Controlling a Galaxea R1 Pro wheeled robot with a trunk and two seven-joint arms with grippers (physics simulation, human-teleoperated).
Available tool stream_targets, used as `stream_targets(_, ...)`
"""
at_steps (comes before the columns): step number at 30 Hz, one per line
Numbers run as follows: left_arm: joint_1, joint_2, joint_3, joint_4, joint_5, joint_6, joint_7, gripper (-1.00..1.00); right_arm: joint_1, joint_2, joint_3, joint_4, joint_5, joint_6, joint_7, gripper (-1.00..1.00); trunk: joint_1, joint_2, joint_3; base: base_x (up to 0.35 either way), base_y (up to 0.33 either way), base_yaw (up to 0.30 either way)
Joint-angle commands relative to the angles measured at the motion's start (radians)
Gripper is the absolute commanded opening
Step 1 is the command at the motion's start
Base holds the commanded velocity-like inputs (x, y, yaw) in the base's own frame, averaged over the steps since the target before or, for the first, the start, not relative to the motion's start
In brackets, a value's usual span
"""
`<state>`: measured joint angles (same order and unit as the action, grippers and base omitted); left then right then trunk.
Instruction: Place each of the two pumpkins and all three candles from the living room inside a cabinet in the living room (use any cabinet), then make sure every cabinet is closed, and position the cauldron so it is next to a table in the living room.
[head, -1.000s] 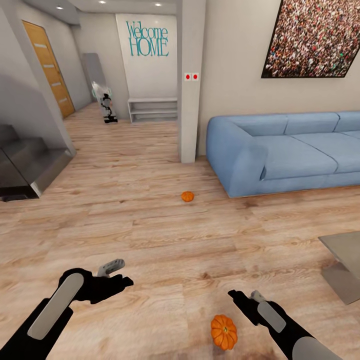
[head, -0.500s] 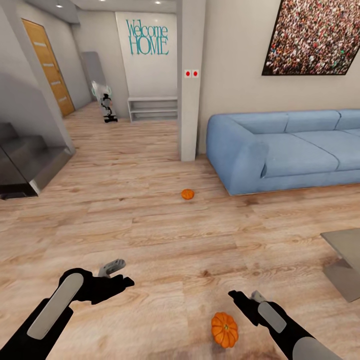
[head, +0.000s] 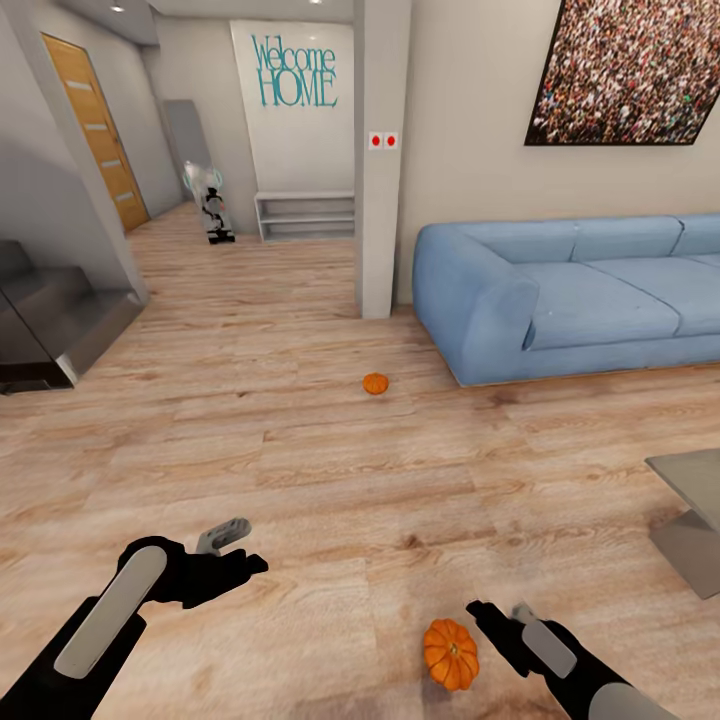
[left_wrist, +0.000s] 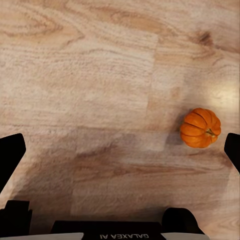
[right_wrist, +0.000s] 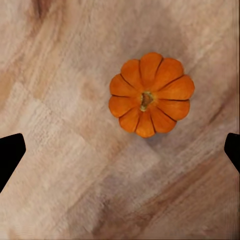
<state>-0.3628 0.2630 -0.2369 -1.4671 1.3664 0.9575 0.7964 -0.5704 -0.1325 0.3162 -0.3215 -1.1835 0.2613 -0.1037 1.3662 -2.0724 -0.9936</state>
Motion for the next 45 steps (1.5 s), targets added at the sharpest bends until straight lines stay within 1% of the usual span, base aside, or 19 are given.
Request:
stream_targets(1, -0.001, 0.001, -0.002, -0.001, 0.010, 0.000, 0.010, 1.00, 0.000, -0.002, 0.006, 0.003, -0.008, -0.002, -0.008, 1.00, 0.004, -0.008, -0.004, 0.000, 0.000, 0.000)
stream_targets(13, -0.001, 0.001, -0.001, -0.002, 0.010, 0.000, 0.010, 1.00, 0.000, -0.002, 0.005, 0.016, -0.008, -0.010, -0.010, 1.00, 0.050, -0.092, -0.042, 0.000, 0.000, 0.000)
stream_targets(14, -0.001, 0.001, -0.001, -0.002, 0.010, 0.000, 0.010, 1.00, 0.000, -0.002, 0.002, 0.016, -0.008, -0.010, -0.010, 1.00, 0.054, -0.099, -0.045, 0.000, 0.000, 0.000)
stream_targets(19, -0.001, 0.001, -0.001, -0.002, 0.010, 0.000, 0.010, 1.00, 0.000, -0.002, -0.040, 0.058, -0.008, -0.010, -0.010, 1.00, 0.073, -0.134, -0.060, 0.000, 0.000, 0.000)
stream_targets(25, -0.001, 0.001, -0.002, -0.003, 0.011, 0.000, 0.010, 1.00, 0.000, -0.005, -0.049, 0.074, -0.008, -0.029, -0.031, 1.00, 0.096, -0.176, -0.079, 0.000, 0.000, 0.000)
stream_targets(32, -0.001, -0.001, -0.007, -0.002, 0.013, 0.001, 0.009, 1.00, 0.000, -0.026, -0.052, 0.061, -0.010, -0.032, -0.027, 1.00, 0.123, -0.225, -0.101, 0.000, 0.000, 0.000)
stream_targets(36, -0.001, -0.001, -0.007, -0.001, 0.014, 0.001, 0.009, 1.00, 0.000, -0.049, -0.054, 0.056, -0.010, -0.031, -0.021, 1.00, 0.138, -0.253, -0.114, 0.000, 0.000, 0.000)
stream_targets(42, -0.001, -0.002, -0.016, 0.000, 0.015, 0.000, 0.010, 1.00, 0.000, -0.070, -0.086, 0.023, -0.010, -0.032, -0.017, 1.00, 0.161, -0.295, -0.133, 0.000, 0.000, 0.000)
stream_targets(45, -0.001, -0.001, -0.015, 0.000, 0.015, 0.000, 0.010, 1.00, 0.000, -0.075, -0.098, 0.017, -0.010, -0.028, -0.016, 1.00, 0.172, -0.316, -0.142, 0.000, 0.000, 0.000)
